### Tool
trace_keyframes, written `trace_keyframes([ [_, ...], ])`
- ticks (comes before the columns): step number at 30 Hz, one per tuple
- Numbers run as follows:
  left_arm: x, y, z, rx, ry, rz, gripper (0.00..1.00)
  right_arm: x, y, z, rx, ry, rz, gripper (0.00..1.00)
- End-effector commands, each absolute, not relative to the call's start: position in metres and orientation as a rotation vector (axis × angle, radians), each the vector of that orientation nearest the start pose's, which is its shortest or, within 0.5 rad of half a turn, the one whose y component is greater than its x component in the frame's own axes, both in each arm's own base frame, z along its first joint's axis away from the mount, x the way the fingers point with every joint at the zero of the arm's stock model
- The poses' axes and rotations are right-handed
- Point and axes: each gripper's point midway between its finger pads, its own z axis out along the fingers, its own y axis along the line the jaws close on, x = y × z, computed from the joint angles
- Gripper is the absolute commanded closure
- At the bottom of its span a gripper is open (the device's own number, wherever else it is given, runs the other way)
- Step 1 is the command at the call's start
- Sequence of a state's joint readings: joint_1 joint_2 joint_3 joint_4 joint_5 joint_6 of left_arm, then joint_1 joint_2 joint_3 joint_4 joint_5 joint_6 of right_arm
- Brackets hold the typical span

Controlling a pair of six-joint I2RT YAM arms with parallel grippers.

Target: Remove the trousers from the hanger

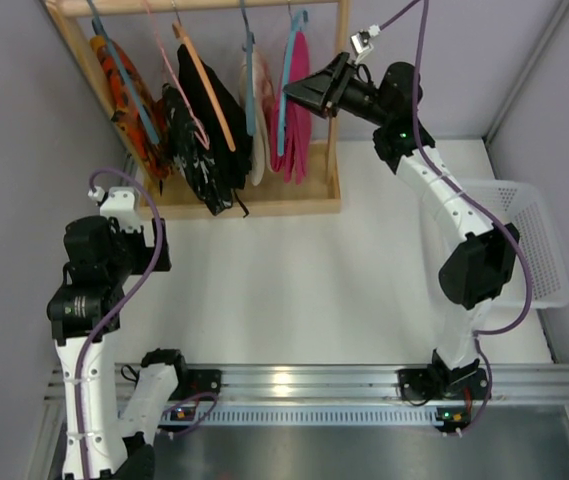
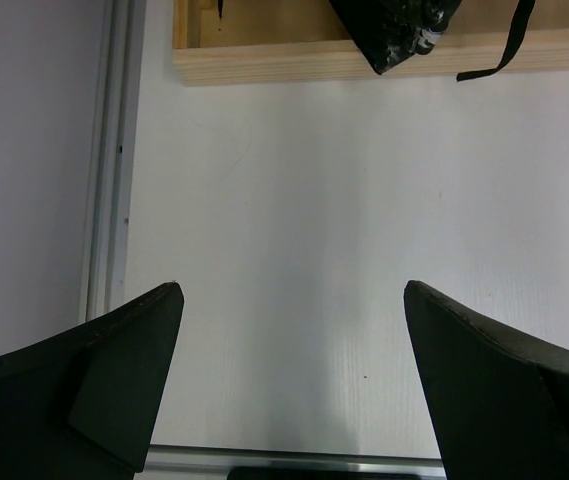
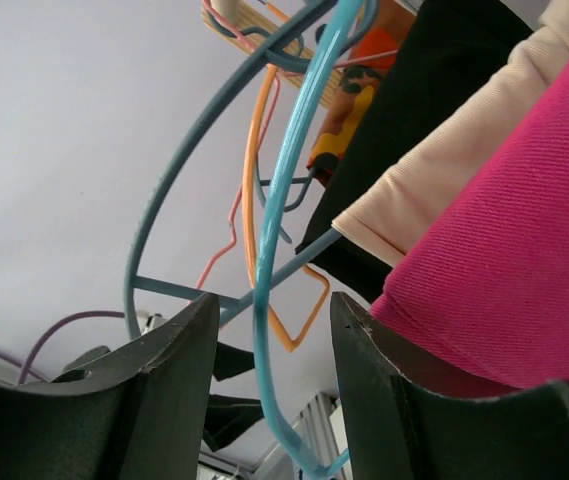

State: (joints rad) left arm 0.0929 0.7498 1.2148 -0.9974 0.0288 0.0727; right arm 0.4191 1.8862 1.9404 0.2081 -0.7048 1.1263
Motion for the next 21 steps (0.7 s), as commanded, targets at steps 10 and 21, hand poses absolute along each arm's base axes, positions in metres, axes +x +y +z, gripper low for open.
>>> trace_keyframes([
  [10, 0.213, 0.016, 0.289, -0.032, 2.099, 0.038, 0.01, 0.415, 0.352, 0.514, -0.155, 1.481, 1.719, 0.43],
  [21, 0.211, 0.02, 0.288, -0.052, 2.101, 0.055, 0.01, 0.425, 0.385, 0.492, -0.07, 1.531, 1.715, 0.43],
])
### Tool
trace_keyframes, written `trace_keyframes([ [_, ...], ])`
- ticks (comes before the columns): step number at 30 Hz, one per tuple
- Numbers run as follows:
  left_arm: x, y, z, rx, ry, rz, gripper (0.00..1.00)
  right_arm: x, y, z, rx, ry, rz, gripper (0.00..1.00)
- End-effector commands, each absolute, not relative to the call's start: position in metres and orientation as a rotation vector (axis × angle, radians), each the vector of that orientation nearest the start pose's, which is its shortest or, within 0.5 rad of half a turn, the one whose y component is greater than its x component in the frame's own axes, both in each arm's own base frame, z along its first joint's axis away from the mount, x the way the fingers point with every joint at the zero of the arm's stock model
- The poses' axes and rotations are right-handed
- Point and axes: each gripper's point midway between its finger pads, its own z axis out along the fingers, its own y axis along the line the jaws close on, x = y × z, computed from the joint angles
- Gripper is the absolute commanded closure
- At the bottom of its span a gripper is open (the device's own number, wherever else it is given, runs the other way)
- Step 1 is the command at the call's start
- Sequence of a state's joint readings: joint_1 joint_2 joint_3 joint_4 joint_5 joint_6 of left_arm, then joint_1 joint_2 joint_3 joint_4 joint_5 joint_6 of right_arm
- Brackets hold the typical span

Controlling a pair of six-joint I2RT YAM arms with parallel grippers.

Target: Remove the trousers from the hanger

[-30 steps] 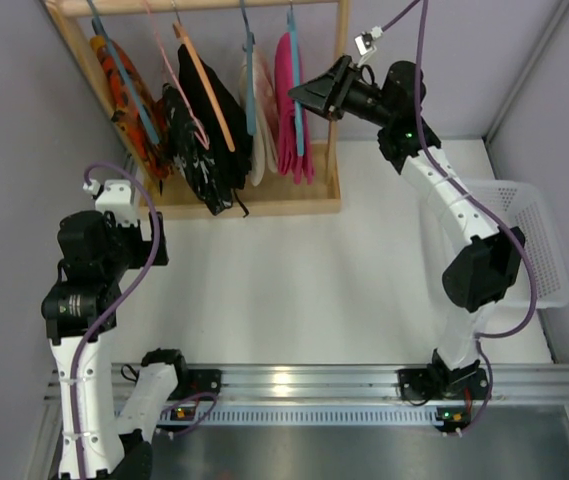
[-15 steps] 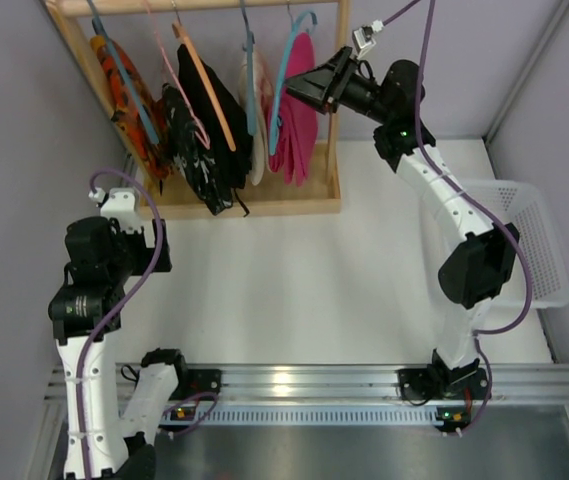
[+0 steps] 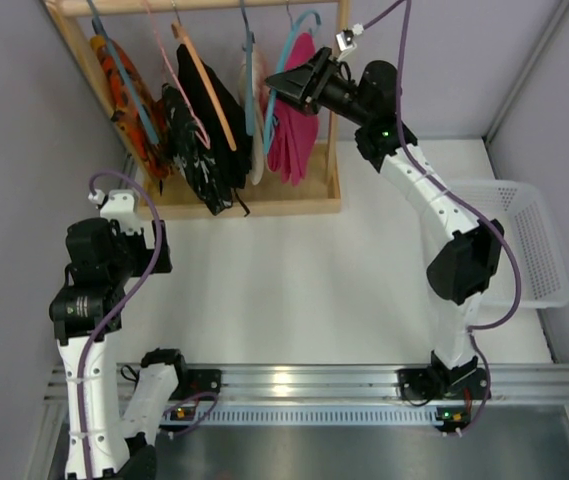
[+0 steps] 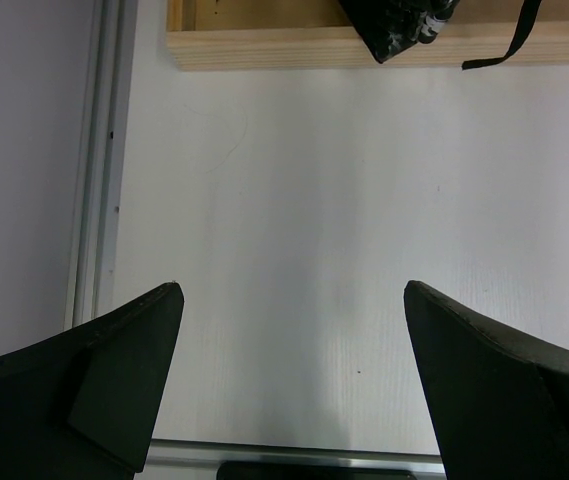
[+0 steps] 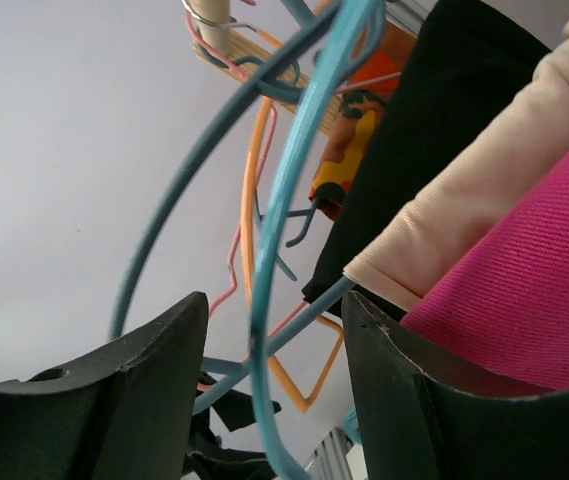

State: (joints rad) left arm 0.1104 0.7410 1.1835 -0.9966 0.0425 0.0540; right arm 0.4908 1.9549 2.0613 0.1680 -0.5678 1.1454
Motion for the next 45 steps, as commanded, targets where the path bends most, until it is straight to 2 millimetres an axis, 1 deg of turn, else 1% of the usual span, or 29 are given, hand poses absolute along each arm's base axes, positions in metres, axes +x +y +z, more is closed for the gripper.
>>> trace_keyframes([
  [1, 0.211, 0.02, 0.288, -0.052, 2.099, 0.055, 0.01, 0.426, 0.387, 0.49, -0.07, 1.531, 1.716, 0.43],
  [2, 0.211, 0.02, 0.288, -0.052, 2.101, 0.055, 0.02, 0.426, 0.389, 0.491, -0.072, 1.52, 1.718, 0.45],
  [5, 0.21, 0.019, 0.286, -0.055, 2.102, 0.053, 0.02, 0.424, 0.394, 0.493, -0.08, 1.508, 1.727, 0.48],
  [9, 0.208, 0.02, 0.284, -0.057, 2.104, 0.056, 0.01, 0.422, 0.396, 0.494, -0.087, 1.505, 1.735, 0.57],
  [12, 0.208, 0.019, 0.282, -0.058, 2.105, 0.049, 0.01, 0.419, 0.392, 0.5, -0.098, 1.487, 1.743, 0.61],
  [13, 0.208, 0.018, 0.281, -0.059, 2.111, 0.046, 0.01, 0.415, 0.389, 0.51, -0.107, 1.458, 1.752, 0.61],
  [14, 0.208, 0.018, 0.281, -0.059, 2.111, 0.041, 0.01, 0.413, 0.387, 0.515, -0.111, 1.444, 1.754, 0.62],
  [15, 0.209, 0.018, 0.281, -0.057, 2.11, 0.042, 0.02, 0.412, 0.384, 0.521, -0.117, 1.424, 1.754, 0.67],
  [16, 0.209, 0.018, 0.281, -0.058, 2.113, 0.04, 0.01, 0.407, 0.382, 0.531, -0.132, 1.394, 1.757, 0.72],
  [17, 0.209, 0.018, 0.282, -0.058, 2.11, 0.04, 0.02, 0.404, 0.38, 0.538, -0.144, 1.373, 1.758, 0.83],
  [20, 0.21, 0.018, 0.283, -0.058, 2.108, 0.04, 0.02, 0.393, 0.374, 0.557, -0.181, 1.311, 1.764, 1.0],
  [22, 0.21, 0.018, 0.283, -0.061, 2.109, 0.038, 0.01, 0.384, 0.368, 0.574, -0.218, 1.251, 1.754, 1.0],
  [23, 0.21, 0.018, 0.282, -0.061, 2.111, 0.038, 0.01, 0.375, 0.363, 0.587, -0.265, 1.188, 1.751, 1.0],
  [25, 0.209, 0.019, 0.28, -0.064, 2.114, 0.045, 0.01, 0.363, 0.352, 0.605, -0.321, 1.097, 1.732, 1.0],
  [28, 0.209, 0.022, 0.277, -0.077, 2.122, 0.063, 0.01, 0.349, 0.34, 0.625, -0.375, 1.012, 1.717, 1.0],
  [31, 0.21, 0.02, 0.28, -0.073, 2.117, 0.05, 0.01, 0.339, 0.332, 0.633, -0.407, 0.976, 1.706, 1.0],
  [35, 0.21, 0.019, 0.278, -0.085, 2.121, 0.043, 0.01, 0.323, 0.33, 0.641, -0.479, 0.93, 1.701, 1.0],
  [42, 0.21, 0.02, 0.281, -0.098, 2.113, 0.04, 0.02, 0.308, 0.323, 0.652, -0.559, 0.862, 1.636, 1.0],
  [44, 0.211, 0.019, 0.282, -0.1, 2.111, 0.035, 0.01, 0.307, 0.323, 0.649, -0.571, 0.873, 1.636, 1.0],
  [45, 0.211, 0.018, 0.282, -0.098, 2.111, 0.028, 0.01, 0.3, 0.32, 0.652, -0.58, 0.869, 1.637, 1.0],
])
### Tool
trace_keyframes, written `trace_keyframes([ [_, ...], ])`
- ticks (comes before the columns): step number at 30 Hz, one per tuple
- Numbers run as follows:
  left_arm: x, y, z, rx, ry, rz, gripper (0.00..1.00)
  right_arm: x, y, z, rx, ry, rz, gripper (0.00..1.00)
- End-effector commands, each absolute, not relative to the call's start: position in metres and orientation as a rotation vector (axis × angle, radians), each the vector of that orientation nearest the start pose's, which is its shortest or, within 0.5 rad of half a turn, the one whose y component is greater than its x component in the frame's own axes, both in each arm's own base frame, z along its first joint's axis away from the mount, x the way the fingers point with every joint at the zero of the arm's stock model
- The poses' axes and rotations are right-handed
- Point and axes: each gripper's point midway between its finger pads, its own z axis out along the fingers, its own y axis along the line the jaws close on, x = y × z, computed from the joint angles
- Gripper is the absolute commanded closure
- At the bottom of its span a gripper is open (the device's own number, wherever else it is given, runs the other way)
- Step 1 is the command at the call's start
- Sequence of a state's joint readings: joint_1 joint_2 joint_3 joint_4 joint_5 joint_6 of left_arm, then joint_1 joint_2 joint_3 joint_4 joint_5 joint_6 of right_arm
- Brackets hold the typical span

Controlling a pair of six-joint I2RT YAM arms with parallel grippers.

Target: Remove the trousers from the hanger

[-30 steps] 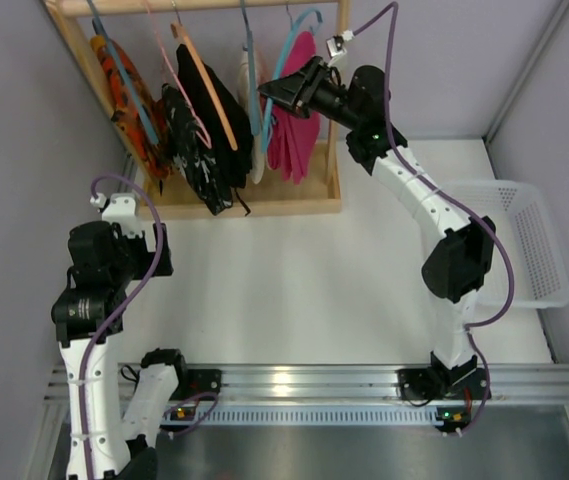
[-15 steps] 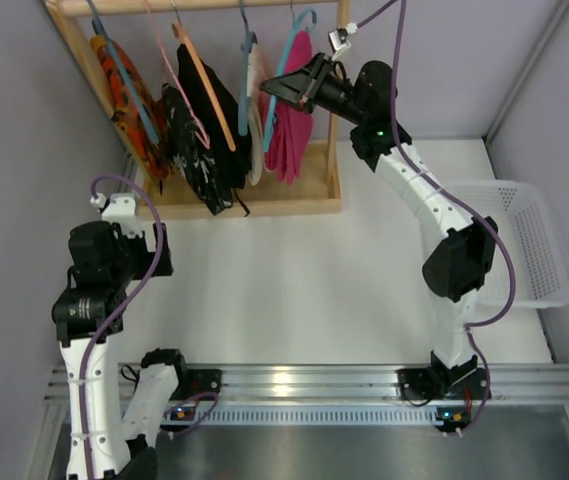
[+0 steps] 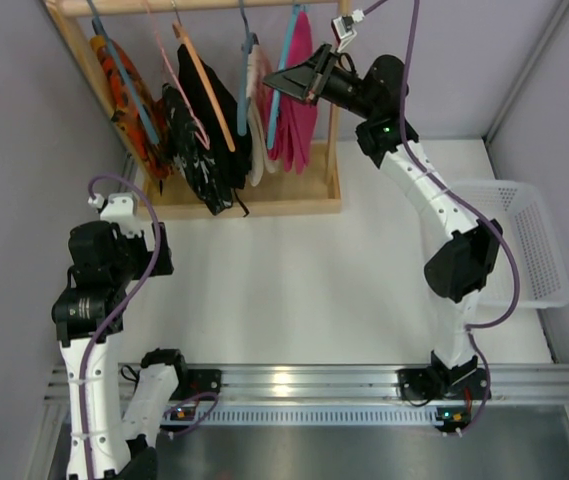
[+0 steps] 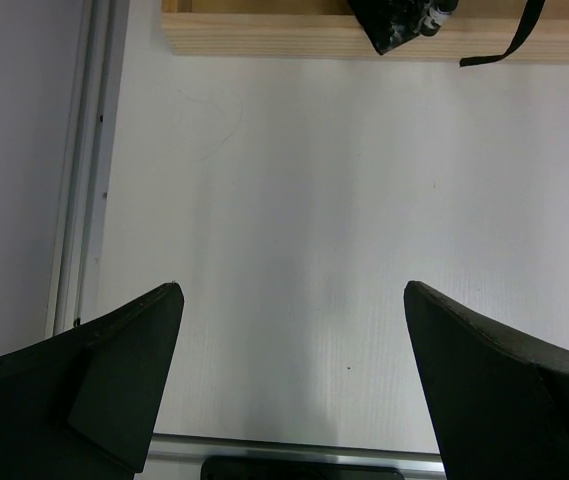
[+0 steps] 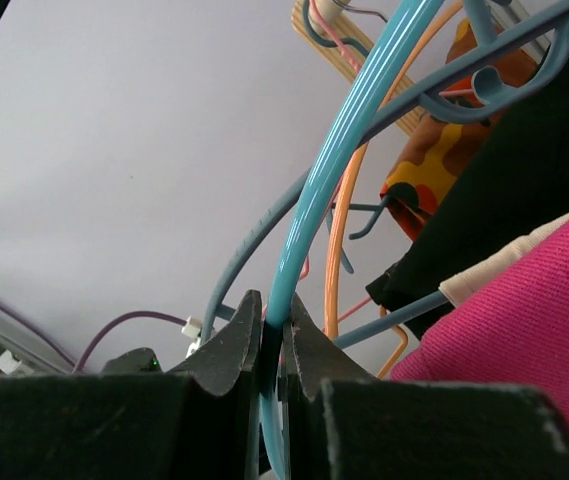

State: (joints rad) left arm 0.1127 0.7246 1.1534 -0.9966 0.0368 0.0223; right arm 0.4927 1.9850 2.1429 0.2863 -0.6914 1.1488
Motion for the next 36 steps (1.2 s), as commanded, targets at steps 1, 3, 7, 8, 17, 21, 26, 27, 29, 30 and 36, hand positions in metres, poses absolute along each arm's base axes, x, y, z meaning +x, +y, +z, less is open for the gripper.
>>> trace_keyframes([
  [1, 0.212, 0.015, 0.281, -0.122, 2.115, -0.001, 0.01, 0.3, 0.322, 0.646, -0.588, 0.89, 1.642, 1.0],
  [3, 0.214, 0.007, 0.287, -0.102, 2.103, -0.049, 0.01, 0.287, 0.315, 0.65, -0.602, 0.882, 1.632, 1.0],
  [7, 0.216, -0.009, 0.305, -0.017, 2.065, -0.14, 0.01, 0.272, 0.313, 0.63, -0.629, 0.948, 1.646, 1.0],
  [8, 0.215, -0.013, 0.312, 0.006, 2.047, -0.159, 0.01, 0.259, 0.307, 0.634, -0.647, 0.936, 1.64, 1.0],
  [17, 0.2, -0.059, 0.344, 0.203, 1.936, -0.399, 0.01, 0.23, 0.298, 0.578, -0.645, 1.122, 1.701, 1.0],
  [21, 0.185, -0.078, 0.37, 0.236, 1.864, -0.514, 0.02, 0.208, 0.288, 0.571, -0.659, 1.13, 1.7, 1.0],
  [26, 0.167, -0.099, 0.412, 0.334, 1.754, -0.616, 0.01, 0.185, 0.276, 0.544, -0.654, 1.18, 1.686, 1.0],
  [27, 0.163, -0.107, 0.418, 0.37, 1.74, -0.671, 0.02, 0.181, 0.274, 0.539, -0.653, 1.191, 1.684, 1.0],
  [29, 0.164, -0.117, 0.426, 0.366, 1.757, -0.784, 0.05, 0.173, 0.269, 0.522, -0.663, 1.222, 1.657, 1.0],
  [30, 0.154, -0.128, 0.441, 0.421, 1.726, -0.862, 0.07, 0.171, 0.267, 0.518, -0.66, 1.232, 1.642, 1.0],
  [36, 0.17, -0.134, 0.476, 0.469, 1.682, -0.939, 0.08, 0.161, 0.255, 0.488, -0.623, 1.282, 1.571, 1.0],
])
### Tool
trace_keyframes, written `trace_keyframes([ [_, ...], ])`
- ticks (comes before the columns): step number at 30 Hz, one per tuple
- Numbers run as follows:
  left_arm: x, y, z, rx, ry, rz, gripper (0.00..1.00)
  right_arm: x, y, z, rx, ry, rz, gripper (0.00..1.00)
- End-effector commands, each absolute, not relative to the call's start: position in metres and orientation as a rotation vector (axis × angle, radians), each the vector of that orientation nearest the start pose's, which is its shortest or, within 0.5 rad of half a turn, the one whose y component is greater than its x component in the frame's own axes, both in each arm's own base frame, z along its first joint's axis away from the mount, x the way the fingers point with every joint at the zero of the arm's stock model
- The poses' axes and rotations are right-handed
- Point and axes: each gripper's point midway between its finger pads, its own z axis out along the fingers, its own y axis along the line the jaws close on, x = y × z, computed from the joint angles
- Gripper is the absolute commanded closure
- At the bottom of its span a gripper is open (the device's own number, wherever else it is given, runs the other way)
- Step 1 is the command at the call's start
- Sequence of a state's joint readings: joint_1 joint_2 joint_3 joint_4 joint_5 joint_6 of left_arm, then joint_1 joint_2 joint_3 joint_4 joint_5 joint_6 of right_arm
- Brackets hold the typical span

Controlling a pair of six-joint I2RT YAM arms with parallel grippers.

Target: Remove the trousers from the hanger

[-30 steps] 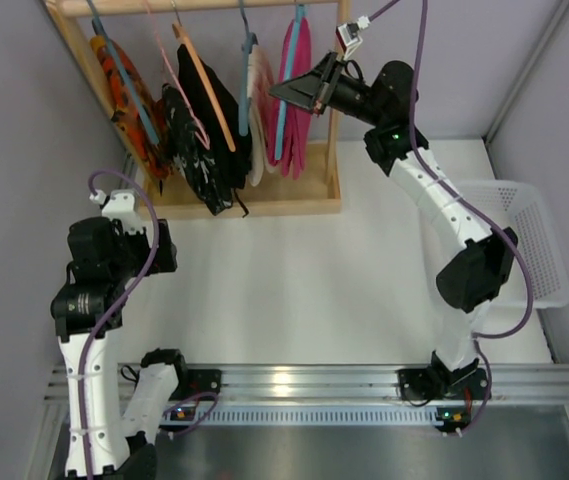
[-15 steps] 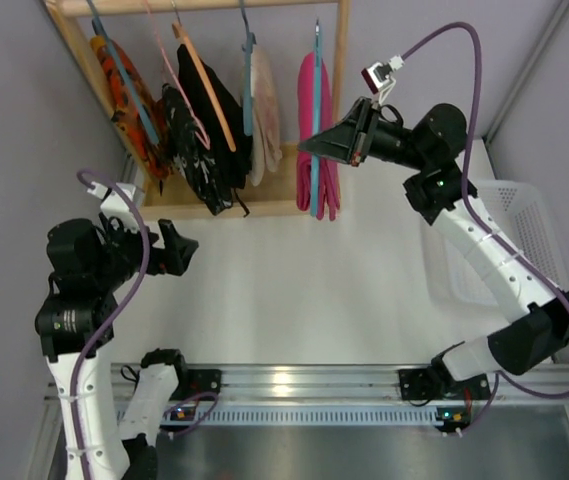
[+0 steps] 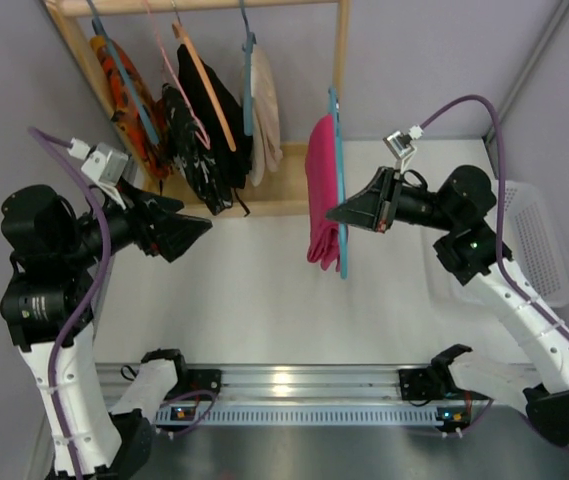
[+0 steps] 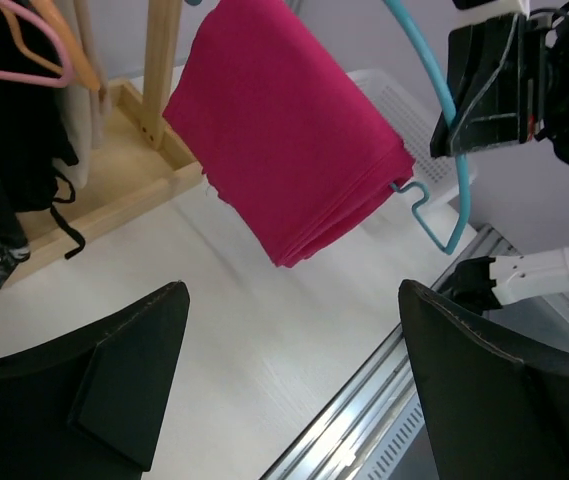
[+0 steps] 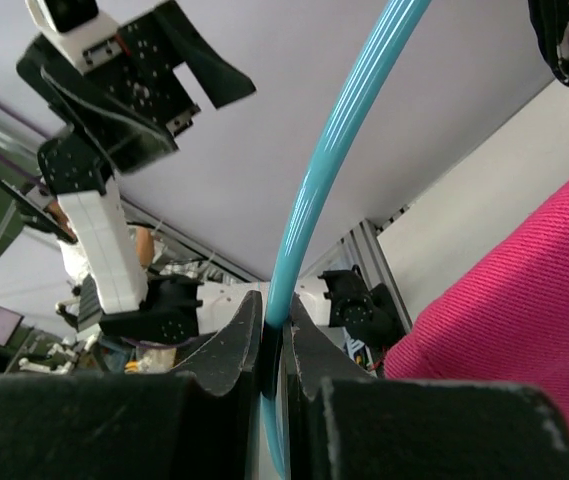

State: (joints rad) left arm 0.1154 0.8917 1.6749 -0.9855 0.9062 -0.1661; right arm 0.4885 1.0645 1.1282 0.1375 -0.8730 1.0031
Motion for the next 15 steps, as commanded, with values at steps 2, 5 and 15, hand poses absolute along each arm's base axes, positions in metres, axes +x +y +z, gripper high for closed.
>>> trace_keyframes([
  [2, 0.173, -0.138, 0.495, 0.486, 1.636, -0.982, 0.08, 0.16, 0.251, 0.48, -0.611, 1.291, 1.54, 1.0],
  [5, 0.188, -0.14, 0.523, 0.493, 1.593, -1.016, 0.08, 0.162, 0.245, 0.472, -0.587, 1.314, 1.511, 1.0],
  [15, 0.236, -0.209, 0.566, 0.494, 1.569, -1.269, 0.14, 0.182, 0.235, 0.472, -0.51, 1.331, 1.454, 1.0],
])
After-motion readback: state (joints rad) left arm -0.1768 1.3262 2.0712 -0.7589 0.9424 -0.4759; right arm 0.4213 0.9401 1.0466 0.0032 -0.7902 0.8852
